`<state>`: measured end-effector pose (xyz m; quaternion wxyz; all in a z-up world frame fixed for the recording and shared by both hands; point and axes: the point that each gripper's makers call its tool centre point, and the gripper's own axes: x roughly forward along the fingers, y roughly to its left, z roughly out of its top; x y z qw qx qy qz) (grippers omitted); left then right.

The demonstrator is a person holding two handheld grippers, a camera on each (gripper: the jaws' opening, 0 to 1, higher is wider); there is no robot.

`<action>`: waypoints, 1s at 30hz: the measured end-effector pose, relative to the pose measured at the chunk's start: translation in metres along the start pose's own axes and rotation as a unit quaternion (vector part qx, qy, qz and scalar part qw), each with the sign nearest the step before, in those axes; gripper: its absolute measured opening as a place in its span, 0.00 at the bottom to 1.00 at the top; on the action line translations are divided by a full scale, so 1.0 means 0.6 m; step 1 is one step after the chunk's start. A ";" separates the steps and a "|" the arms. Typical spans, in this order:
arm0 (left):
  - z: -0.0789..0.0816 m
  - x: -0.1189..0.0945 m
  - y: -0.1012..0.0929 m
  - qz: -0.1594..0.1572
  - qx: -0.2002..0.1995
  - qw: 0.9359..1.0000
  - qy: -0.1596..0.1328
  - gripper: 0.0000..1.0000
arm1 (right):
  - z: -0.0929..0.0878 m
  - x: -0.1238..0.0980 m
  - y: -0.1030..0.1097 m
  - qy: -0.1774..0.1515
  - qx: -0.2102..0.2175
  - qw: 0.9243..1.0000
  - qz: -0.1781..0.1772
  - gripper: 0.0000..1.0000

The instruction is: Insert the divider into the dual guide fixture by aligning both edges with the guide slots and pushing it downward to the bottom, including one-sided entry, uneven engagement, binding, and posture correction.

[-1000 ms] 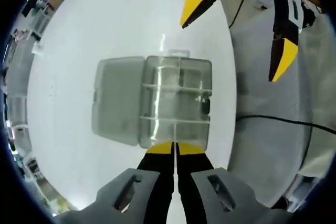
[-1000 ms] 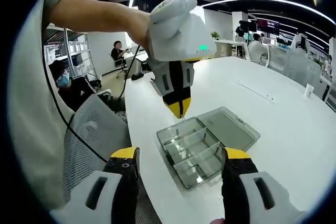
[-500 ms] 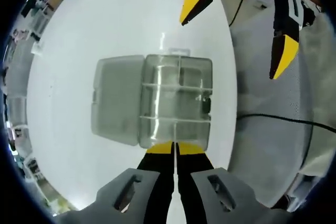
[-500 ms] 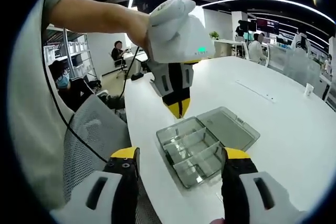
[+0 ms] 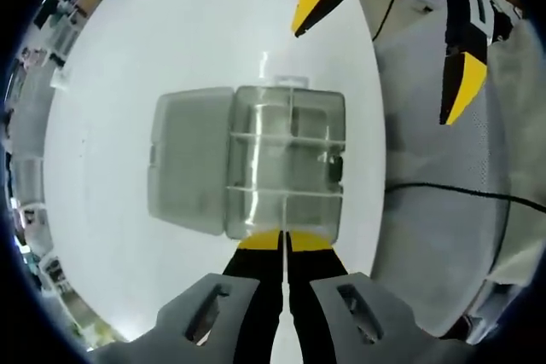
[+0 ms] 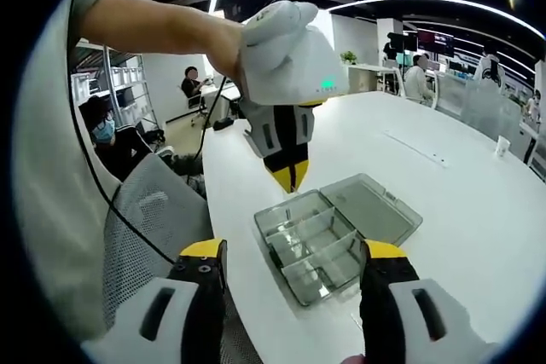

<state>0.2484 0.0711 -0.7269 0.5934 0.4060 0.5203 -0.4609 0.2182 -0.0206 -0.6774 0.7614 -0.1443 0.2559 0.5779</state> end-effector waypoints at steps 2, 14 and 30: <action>-0.002 0.000 0.000 0.001 0.003 1.000 0.003 0.00 | 0.000 0.000 0.000 0.000 0.000 1.000 0.000 0.60; -0.004 0.001 -0.001 0.004 0.023 1.000 0.011 0.00 | 0.001 0.001 0.000 -0.001 0.001 1.000 0.001 0.60; 0.001 0.002 -0.002 0.010 0.064 0.997 0.041 0.00 | 0.001 0.001 0.001 -0.002 0.002 1.000 0.002 0.60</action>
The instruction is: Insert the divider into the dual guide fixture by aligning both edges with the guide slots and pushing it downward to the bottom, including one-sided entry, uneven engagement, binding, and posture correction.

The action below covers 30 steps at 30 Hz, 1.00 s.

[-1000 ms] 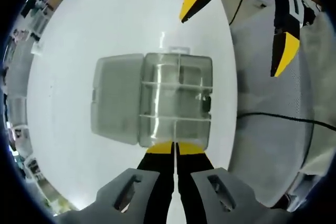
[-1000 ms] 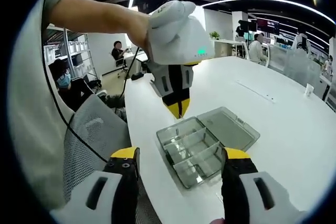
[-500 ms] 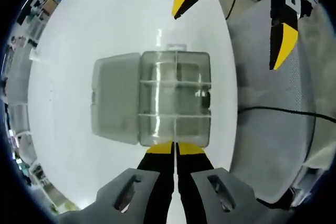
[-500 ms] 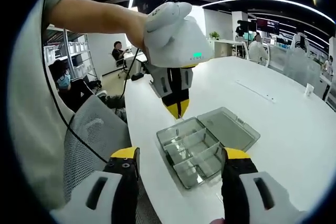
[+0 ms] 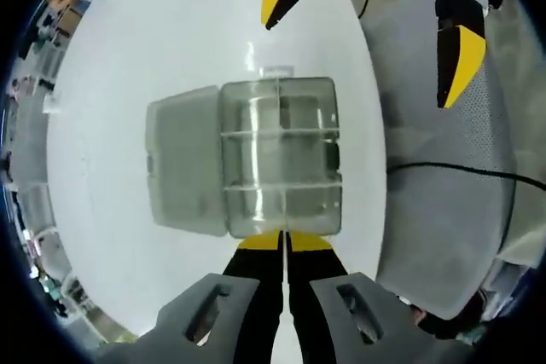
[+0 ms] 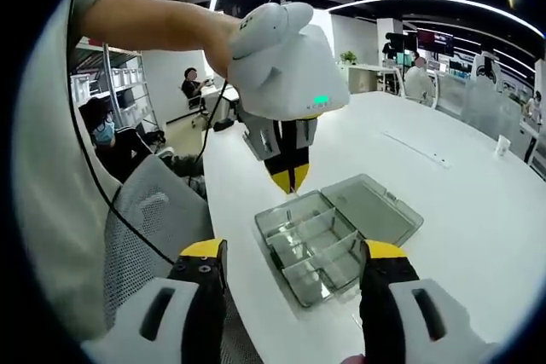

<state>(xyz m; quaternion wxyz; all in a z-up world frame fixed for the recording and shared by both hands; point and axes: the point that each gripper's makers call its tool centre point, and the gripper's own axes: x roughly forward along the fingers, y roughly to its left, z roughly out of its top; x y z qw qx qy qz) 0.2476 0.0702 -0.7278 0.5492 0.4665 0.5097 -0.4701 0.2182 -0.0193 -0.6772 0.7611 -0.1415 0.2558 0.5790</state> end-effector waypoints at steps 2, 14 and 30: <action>-0.001 0.001 0.000 -0.001 0.002 1.000 0.003 0.00 | 0.000 -0.001 -0.001 0.000 0.001 1.000 0.000 0.60; -0.001 0.002 -0.002 -0.012 -0.021 1.000 0.017 0.00 | 0.002 -0.001 -0.001 -0.001 0.000 1.000 0.000 0.60; -0.005 0.005 -0.001 -0.014 -0.015 0.999 0.029 0.00 | 0.000 -0.002 -0.002 -0.001 0.002 1.000 -0.001 0.59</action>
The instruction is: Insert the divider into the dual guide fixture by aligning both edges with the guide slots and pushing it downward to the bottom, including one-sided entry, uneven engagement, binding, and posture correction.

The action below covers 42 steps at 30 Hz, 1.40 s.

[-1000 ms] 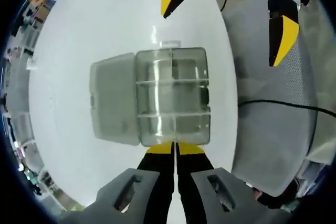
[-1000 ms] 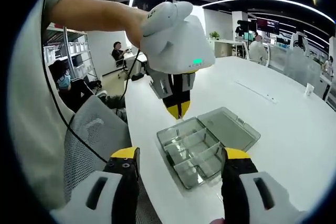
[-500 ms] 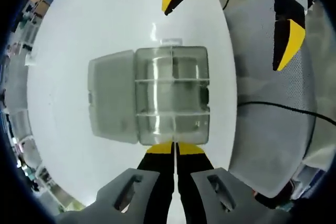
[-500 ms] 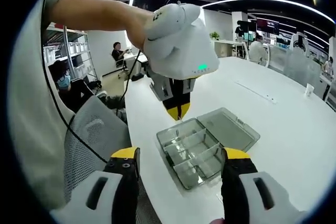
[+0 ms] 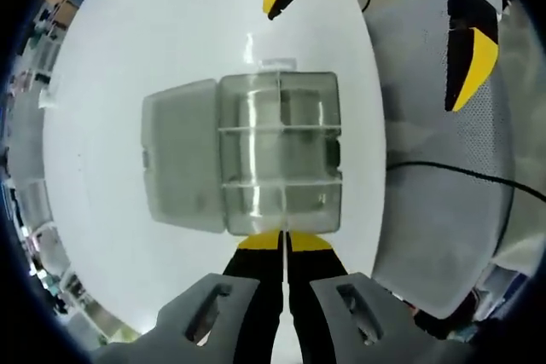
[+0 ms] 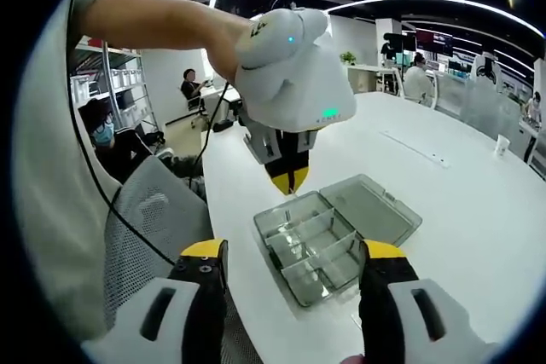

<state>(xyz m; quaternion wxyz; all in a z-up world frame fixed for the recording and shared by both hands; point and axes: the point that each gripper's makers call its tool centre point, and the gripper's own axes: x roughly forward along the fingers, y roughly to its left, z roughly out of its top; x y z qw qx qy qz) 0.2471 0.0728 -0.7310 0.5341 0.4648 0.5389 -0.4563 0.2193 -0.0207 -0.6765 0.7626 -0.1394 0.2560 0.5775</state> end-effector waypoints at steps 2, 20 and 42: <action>0.002 0.002 -0.001 -0.003 -0.001 1.000 -0.004 0.00 | 0.000 0.000 0.000 0.000 0.000 1.000 0.000 0.59; -0.001 0.000 -0.001 0.008 0.019 1.000 0.010 0.00 | 0.000 -0.001 0.001 -0.001 0.001 1.000 -0.001 0.59; -0.005 0.003 0.005 0.011 0.022 0.999 0.031 0.00 | -0.002 -0.003 -0.001 -0.002 0.004 1.000 -0.002 0.59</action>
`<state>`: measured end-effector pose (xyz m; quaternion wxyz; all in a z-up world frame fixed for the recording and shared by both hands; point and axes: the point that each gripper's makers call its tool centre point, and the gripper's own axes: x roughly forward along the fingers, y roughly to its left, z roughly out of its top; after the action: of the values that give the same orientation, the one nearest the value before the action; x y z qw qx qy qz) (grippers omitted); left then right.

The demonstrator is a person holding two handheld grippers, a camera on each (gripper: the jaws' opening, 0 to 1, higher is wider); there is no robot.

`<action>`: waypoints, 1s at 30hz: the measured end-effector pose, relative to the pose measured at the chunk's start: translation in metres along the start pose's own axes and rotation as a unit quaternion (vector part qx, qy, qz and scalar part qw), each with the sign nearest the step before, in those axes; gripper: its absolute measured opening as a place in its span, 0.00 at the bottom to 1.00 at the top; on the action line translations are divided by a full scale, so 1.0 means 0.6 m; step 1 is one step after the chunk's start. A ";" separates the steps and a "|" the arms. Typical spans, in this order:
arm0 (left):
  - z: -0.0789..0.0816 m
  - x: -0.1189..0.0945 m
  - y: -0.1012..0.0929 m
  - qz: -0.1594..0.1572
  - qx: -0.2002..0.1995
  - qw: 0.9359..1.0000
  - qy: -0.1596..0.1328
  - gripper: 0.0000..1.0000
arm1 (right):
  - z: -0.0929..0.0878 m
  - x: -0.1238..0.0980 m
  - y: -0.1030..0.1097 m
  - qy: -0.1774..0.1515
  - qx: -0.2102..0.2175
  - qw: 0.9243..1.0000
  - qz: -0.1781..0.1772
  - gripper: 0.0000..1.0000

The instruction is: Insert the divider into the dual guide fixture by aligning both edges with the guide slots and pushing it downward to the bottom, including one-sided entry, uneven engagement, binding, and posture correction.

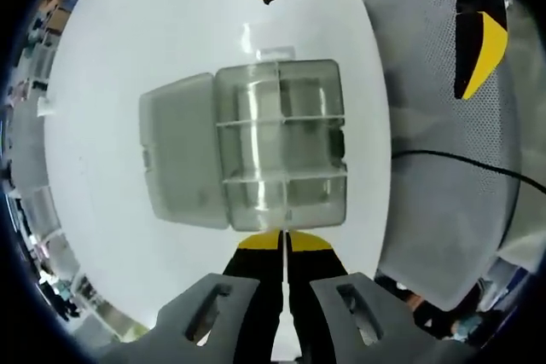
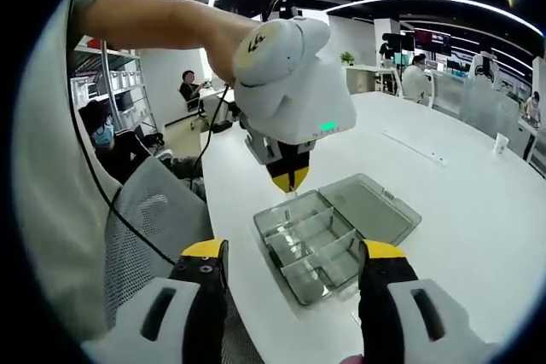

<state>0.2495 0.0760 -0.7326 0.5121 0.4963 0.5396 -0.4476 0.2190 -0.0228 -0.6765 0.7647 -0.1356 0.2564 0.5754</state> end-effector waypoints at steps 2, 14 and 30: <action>0.001 0.000 0.000 0.000 -0.001 1.000 0.001 0.00 | 0.001 0.000 0.000 -0.001 0.000 1.000 0.000 0.59; 0.002 0.003 -0.002 0.000 -0.003 1.000 0.006 0.00 | 0.000 -0.001 -0.001 0.000 0.000 1.000 0.000 0.59; -0.009 0.004 -0.003 0.003 0.006 1.000 0.022 0.00 | 0.002 -0.002 -0.001 -0.001 0.000 1.000 0.000 0.59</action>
<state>0.2475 0.0813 -0.7349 0.4983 0.5104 0.5464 -0.4389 0.2193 -0.0233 -0.6748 0.7652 -0.1352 0.2550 0.5755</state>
